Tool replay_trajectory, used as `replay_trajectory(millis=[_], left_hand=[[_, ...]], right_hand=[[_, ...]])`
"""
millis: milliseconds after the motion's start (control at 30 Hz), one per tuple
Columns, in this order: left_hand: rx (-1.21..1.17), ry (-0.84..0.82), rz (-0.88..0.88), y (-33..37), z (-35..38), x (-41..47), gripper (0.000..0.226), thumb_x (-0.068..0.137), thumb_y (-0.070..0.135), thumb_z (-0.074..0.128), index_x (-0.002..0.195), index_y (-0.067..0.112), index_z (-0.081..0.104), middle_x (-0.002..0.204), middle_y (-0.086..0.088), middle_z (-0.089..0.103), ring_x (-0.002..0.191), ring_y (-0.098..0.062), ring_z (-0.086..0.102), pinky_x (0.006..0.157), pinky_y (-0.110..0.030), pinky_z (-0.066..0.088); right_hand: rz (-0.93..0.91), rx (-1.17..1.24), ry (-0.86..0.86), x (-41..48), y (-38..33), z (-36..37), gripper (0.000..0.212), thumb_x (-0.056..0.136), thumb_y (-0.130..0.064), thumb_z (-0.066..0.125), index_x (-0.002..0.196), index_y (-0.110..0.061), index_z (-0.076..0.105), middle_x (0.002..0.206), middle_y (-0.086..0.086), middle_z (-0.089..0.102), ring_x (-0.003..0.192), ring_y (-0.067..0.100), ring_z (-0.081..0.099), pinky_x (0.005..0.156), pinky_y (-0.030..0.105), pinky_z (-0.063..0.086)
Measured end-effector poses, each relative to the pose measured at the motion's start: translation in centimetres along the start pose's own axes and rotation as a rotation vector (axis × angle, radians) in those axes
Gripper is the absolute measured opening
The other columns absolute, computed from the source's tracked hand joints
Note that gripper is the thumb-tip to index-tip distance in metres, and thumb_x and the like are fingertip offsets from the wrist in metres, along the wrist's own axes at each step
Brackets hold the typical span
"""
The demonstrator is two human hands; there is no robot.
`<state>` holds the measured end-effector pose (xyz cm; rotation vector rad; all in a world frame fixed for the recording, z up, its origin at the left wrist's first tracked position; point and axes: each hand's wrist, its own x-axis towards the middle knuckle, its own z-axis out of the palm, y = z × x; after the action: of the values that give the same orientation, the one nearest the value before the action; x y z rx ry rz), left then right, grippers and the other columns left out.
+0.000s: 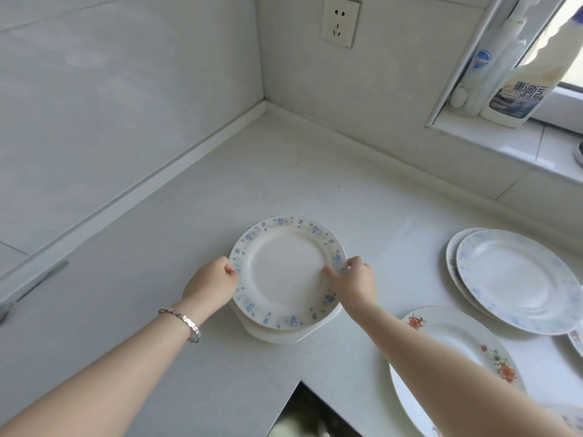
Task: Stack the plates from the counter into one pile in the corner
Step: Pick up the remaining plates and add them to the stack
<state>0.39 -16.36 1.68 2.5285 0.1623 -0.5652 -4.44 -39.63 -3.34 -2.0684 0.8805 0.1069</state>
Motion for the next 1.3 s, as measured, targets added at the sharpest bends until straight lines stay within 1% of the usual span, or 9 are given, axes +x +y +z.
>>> replay_trajectory(millis=[167,367,567,667,733,800,1033,1167,1300], left_hand=[[-0.008,0.010,0.017,1.2,0.3,-0.3,0.017,0.087,0.017,0.044,0.072,0.021,0.050,0.085,-0.007,0.071,0.082,-0.029,0.068,0.082,-0.041,0.055],[0.023,-0.048,0.127,5.3,3.4,-1.4,0.021,0.087,0.018,0.043,0.068,0.025,0.047,0.079,0.000,0.068,0.078,-0.025,0.068,0.074,-0.038,0.054],[-0.021,-0.282,0.297,11.7,11.8,-4.4,0.021,0.088,0.020,0.046,0.068,0.021,0.048,0.079,-0.010,0.070,0.081,-0.031,0.069,0.073,-0.041,0.056],[0.092,-0.398,0.316,13.8,17.2,-5.8,0.012,0.089,0.021,0.045,0.078,0.018,0.049,0.088,-0.008,0.067,0.084,-0.030,0.065,0.075,-0.035,0.053],[0.133,-0.465,0.242,14.7,19.9,-6.3,0.008,0.090,0.023,0.046,0.093,0.018,0.052,0.097,-0.004,0.061,0.094,-0.028,0.061,0.087,-0.033,0.051],[0.065,-0.486,0.093,15.4,22.1,-6.5,0.036,0.090,0.023,0.050,0.116,-0.001,0.053,0.118,-0.018,0.061,0.110,-0.035,0.060,0.094,-0.040,0.048],[-0.183,-0.410,-0.086,15.7,25.3,-6.9,0.039,0.096,0.025,0.047,0.106,-0.008,0.062,0.109,-0.023,0.065,0.103,-0.035,0.062,0.093,-0.038,0.049],[-0.271,-0.278,0.025,15.6,25.2,-7.9,0.031,0.100,0.026,0.037,0.080,0.005,0.050,0.081,-0.010,0.054,0.080,-0.024,0.050,0.069,-0.032,0.039],[-0.348,-0.054,0.135,15.8,22.7,-8.8,0.033,0.100,0.029,0.036,0.073,0.010,0.042,0.067,-0.001,0.046,0.061,-0.018,0.044,0.052,-0.028,0.031]], right_hand=[[0.006,-0.070,-0.056,0.3,-0.5,-0.6,0.043,0.082,-0.042,0.063,0.095,-0.014,0.033,0.083,0.000,0.049,0.071,0.020,0.051,0.059,0.029,0.041],[-0.001,-0.101,-0.122,0.2,3.3,-5.7,0.021,0.089,-0.037,0.050,0.092,-0.017,0.054,0.088,0.005,0.067,0.071,0.022,0.055,0.066,0.026,0.043],[0.084,-0.152,-0.004,-1.1,11.4,-15.5,0.011,0.088,-0.023,0.050,0.083,-0.016,0.057,0.060,-0.004,0.062,0.051,0.012,0.052,0.063,0.029,0.051],[0.170,-0.115,0.003,-2.2,15.0,-19.5,0.010,0.087,-0.019,0.051,0.081,-0.014,0.058,0.058,-0.003,0.062,0.045,0.012,0.052,0.046,0.020,0.048],[0.227,-0.108,0.002,-3.0,17.3,-21.4,0.010,0.086,-0.020,0.053,0.080,-0.015,0.059,0.058,-0.003,0.063,0.049,0.014,0.056,0.052,0.025,0.050],[0.273,-0.117,-0.004,-3.7,19.5,-22.7,0.010,0.086,-0.023,0.054,0.087,-0.015,0.059,0.061,-0.004,0.064,0.055,0.013,0.058,0.064,0.029,0.052],[0.364,-0.056,0.022,-4.8,24.3,-24.5,0.030,0.089,-0.027,0.052,0.117,-0.015,0.048,0.072,-0.004,0.064,0.059,0.008,0.059,0.059,0.024,0.047],[0.377,-0.042,0.016,-4.5,24.6,-24.3,0.035,0.089,-0.025,0.052,0.121,-0.013,0.047,0.073,-0.002,0.064,0.061,0.009,0.060,0.059,0.023,0.047],[0.358,-0.092,0.006,-4.1,23.6,-23.6,0.045,0.089,-0.025,0.051,0.131,-0.012,0.037,0.084,0.003,0.064,0.065,0.012,0.061,0.057,0.025,0.044]])
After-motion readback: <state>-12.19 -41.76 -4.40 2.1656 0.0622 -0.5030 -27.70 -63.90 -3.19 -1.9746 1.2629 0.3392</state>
